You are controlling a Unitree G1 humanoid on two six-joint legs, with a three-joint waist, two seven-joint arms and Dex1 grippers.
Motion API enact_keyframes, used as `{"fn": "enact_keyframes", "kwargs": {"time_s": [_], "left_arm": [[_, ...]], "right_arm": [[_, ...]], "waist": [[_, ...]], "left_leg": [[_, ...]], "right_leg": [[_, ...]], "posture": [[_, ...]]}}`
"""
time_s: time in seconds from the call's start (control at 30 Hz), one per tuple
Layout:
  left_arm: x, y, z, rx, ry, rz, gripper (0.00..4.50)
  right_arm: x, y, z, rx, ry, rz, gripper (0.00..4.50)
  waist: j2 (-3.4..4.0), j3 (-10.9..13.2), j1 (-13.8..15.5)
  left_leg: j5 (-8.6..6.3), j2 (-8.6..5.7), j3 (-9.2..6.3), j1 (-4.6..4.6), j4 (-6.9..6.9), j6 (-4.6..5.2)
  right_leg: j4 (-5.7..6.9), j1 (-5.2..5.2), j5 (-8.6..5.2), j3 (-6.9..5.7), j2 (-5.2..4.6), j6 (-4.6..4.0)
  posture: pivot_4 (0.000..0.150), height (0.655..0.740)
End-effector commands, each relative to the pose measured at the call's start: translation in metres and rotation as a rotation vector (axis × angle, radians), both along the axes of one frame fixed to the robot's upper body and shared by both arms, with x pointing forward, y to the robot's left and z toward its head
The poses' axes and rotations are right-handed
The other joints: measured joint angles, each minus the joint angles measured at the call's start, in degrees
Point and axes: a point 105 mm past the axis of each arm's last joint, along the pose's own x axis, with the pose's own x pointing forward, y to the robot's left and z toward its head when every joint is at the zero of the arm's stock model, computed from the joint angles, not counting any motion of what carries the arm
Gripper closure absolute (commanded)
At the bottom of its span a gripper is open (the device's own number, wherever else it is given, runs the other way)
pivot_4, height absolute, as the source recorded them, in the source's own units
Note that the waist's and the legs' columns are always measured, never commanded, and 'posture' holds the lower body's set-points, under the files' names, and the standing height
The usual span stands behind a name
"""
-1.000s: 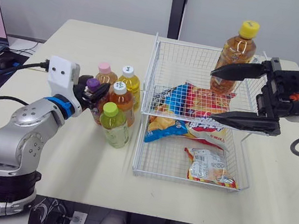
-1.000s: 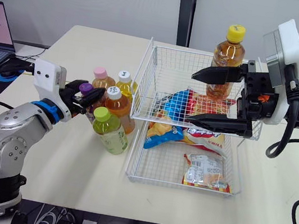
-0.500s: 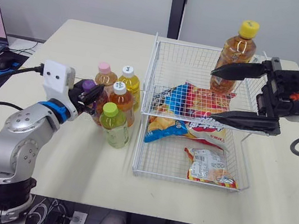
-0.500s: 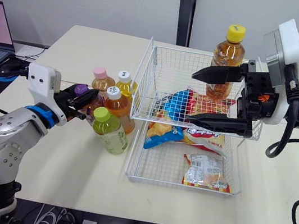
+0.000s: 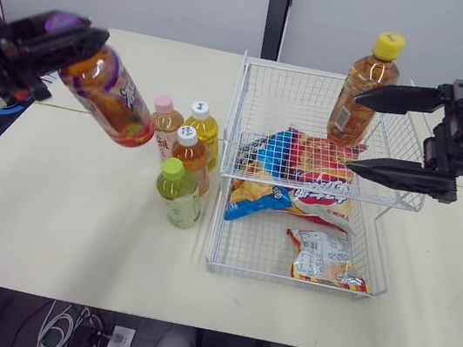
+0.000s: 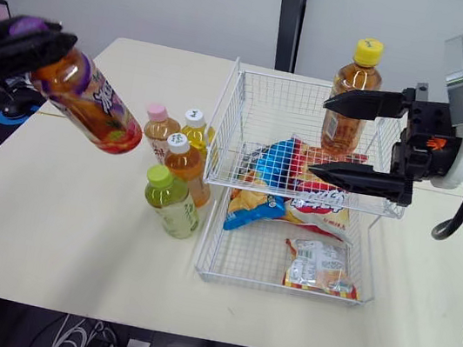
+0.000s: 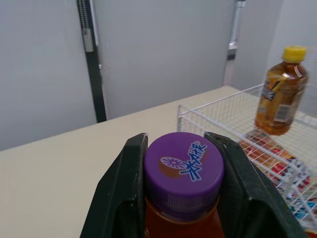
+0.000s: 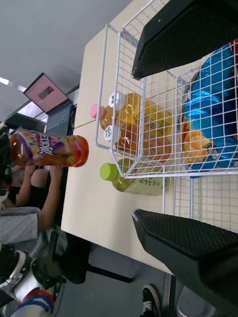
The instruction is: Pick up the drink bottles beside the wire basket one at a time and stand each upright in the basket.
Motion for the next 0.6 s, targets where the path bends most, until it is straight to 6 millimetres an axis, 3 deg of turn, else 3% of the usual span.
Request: {"fn": "enact_keyframes", "kwargs": {"time_s": [0.03, 0.13, 0.27, 0.6], "left_arm": [[-0.008, -0.013, 0.043, 0.005, -0.097, -0.112, 3.11], [0.000, -0.027, 0.070, -0.011, -0.133, -0.193, 3.11], [0.010, -0.051, 0.088, -0.006, -0.126, -0.304, 3.11], [0.061, -0.151, 0.087, 0.101, -0.092, -0.530, 3.11]], "right_arm": [[-0.004, -0.009, 0.012, 0.018, -0.061, -0.055, 0.00], [-0.005, -0.014, 0.013, 0.034, -0.059, -0.088, 0.00], [-0.008, -0.017, 0.011, 0.043, -0.055, -0.115, 0.00], [-0.009, -0.033, 0.013, 0.057, -0.082, -0.226, 0.00]], "waist": [[-0.02, 0.0, 0.1], [-0.03, 0.0, 0.0], [-0.02, 0.0, -0.4], [-0.04, 0.0, -1.3]], "left_leg": [[0.00, -0.01, 0.06, 0.00, 0.01, 0.00], [0.00, -0.03, 0.19, 0.00, -0.05, 0.00], [0.00, -0.04, 0.29, -0.01, -0.05, 0.00], [0.00, -0.06, 0.30, -0.09, 0.00, 0.01]], "right_leg": [[-0.01, 0.01, 0.00, 0.00, 0.00, 0.00], [-0.07, 0.00, 0.00, 0.07, -0.01, 0.03], [-0.01, -0.03, -0.01, 0.09, -0.01, 0.05], [-0.01, -0.06, -0.01, 0.08, -0.04, 0.06]], "posture": [[0.150, 0.7400], [0.150, 0.7400], [0.150, 0.7400], [0.150, 0.7400]]}}
